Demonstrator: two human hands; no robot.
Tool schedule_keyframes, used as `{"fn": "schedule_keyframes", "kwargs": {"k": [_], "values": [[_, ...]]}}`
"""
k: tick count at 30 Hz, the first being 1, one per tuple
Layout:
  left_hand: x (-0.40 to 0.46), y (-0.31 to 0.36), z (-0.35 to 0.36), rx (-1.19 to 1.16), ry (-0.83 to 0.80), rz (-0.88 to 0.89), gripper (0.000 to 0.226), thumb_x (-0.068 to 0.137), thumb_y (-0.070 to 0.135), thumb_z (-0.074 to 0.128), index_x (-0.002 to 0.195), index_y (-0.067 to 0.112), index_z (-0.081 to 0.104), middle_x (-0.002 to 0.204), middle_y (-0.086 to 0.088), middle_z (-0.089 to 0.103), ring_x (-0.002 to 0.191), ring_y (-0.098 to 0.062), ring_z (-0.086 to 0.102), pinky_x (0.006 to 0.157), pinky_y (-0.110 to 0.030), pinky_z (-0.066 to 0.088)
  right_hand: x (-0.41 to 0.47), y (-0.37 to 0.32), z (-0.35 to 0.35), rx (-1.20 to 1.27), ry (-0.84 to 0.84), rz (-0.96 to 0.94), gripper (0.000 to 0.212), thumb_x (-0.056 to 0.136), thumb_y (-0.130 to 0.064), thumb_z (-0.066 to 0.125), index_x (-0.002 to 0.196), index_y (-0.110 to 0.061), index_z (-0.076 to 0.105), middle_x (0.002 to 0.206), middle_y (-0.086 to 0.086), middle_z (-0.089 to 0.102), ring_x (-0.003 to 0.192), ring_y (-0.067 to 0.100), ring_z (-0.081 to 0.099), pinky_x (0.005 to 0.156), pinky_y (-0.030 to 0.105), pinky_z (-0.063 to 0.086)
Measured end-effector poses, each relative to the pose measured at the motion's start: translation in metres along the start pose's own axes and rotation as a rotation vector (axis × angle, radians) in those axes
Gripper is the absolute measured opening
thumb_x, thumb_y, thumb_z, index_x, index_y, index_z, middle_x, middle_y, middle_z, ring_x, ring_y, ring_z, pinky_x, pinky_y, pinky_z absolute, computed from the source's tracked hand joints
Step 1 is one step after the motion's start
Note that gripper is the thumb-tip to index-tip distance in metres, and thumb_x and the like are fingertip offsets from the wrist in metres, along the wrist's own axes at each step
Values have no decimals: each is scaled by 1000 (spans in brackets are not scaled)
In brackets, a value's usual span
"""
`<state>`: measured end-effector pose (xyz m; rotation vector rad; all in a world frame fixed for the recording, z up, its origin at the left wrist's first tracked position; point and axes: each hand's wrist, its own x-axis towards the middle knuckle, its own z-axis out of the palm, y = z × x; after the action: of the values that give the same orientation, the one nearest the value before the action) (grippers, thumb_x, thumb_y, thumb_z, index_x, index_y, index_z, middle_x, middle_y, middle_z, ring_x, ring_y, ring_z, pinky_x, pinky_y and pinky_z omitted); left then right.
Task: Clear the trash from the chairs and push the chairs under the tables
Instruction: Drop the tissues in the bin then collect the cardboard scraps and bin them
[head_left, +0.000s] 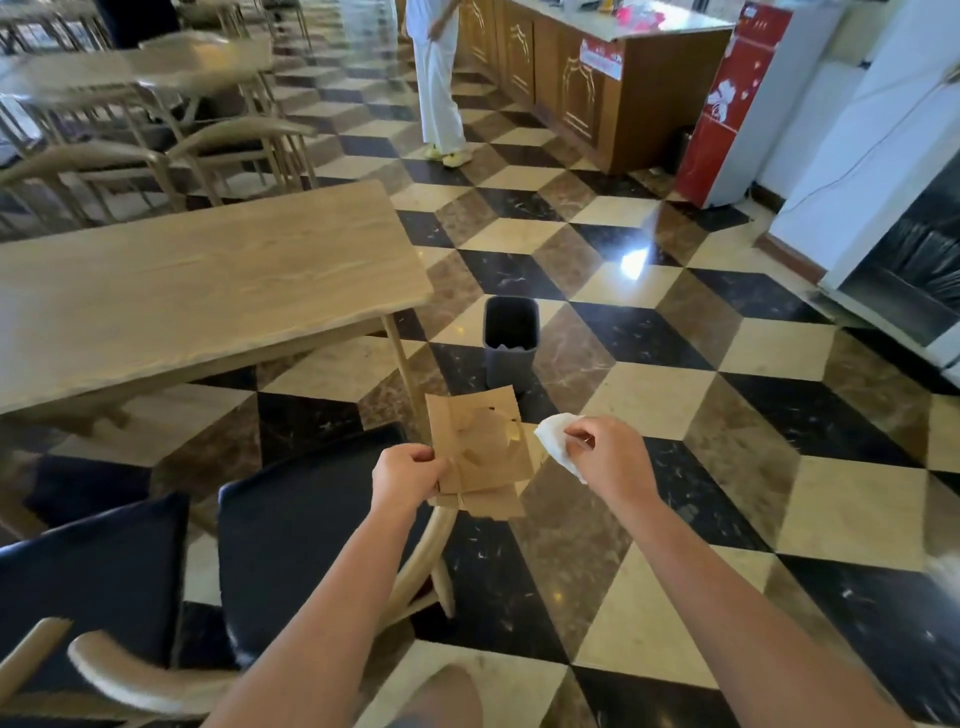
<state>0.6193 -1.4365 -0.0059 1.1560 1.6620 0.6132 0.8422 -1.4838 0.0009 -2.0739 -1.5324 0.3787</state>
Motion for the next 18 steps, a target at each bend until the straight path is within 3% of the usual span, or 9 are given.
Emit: {"fn": "schedule_keyframes", "kwargs": {"k": [6, 10, 18], "values": [[21, 24, 49, -6, -10, -9, 19, 81, 12, 67, 66, 21, 65, 79, -4, 68, 73, -18, 65, 64, -29, 55, 30, 41, -7, 9, -24, 31, 21, 88, -17, 61, 105, -10, 69, 108, 10, 68, 97, 23, 62, 81, 28, 49], [54, 39, 86, 0, -44, -46, 19, 83, 14, 67, 66, 23, 66, 77, -3, 67, 63, -14, 60, 50, -20, 45, 64, 73, -2, -11, -57, 86, 20, 88, -18, 60, 104, -11, 69, 107, 8, 69, 96, 22, 62, 78, 24, 46], [171, 103, 146, -53, -39, -91, 10, 82, 13, 67, 74, 15, 72, 74, -2, 70, 63, -11, 63, 50, -18, 47, 209, 106, -2, -82, -118, 95, 21, 89, -17, 57, 105, -10, 68, 106, 9, 68, 94, 22, 60, 77, 28, 46]]}}
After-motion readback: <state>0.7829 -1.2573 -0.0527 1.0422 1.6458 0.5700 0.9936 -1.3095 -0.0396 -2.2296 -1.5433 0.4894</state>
